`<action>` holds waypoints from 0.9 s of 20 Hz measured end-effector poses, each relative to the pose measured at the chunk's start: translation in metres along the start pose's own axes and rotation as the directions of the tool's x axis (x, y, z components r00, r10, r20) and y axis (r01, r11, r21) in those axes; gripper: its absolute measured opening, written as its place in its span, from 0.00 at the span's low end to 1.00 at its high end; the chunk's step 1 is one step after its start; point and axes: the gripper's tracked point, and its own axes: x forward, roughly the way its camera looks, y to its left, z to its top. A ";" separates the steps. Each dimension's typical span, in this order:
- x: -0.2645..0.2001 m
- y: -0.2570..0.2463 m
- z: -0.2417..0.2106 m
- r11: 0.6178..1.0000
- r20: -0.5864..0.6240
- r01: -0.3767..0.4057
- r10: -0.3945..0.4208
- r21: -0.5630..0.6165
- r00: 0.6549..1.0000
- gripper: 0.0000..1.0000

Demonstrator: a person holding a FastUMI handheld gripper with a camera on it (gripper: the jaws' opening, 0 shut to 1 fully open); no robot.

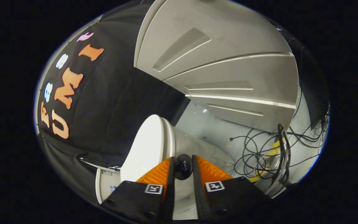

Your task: Open the toilet lid.

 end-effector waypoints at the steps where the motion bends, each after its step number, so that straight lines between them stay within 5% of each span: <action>1: -0.001 0.001 0.001 1.000 -0.001 -0.023 0.023 0.015 1.000 0.31; 5: -0.013 0.008 0.001 0.996 0.026 -0.069 0.068 0.062 0.997 0.08; 11: -0.007 0.041 0.037 0.996 0.259 0.007 0.017 -0.092 0.966 0.08; 18: -0.029 0.090 0.050 0.963 0.324 0.045 0.046 -0.267 0.945 0.08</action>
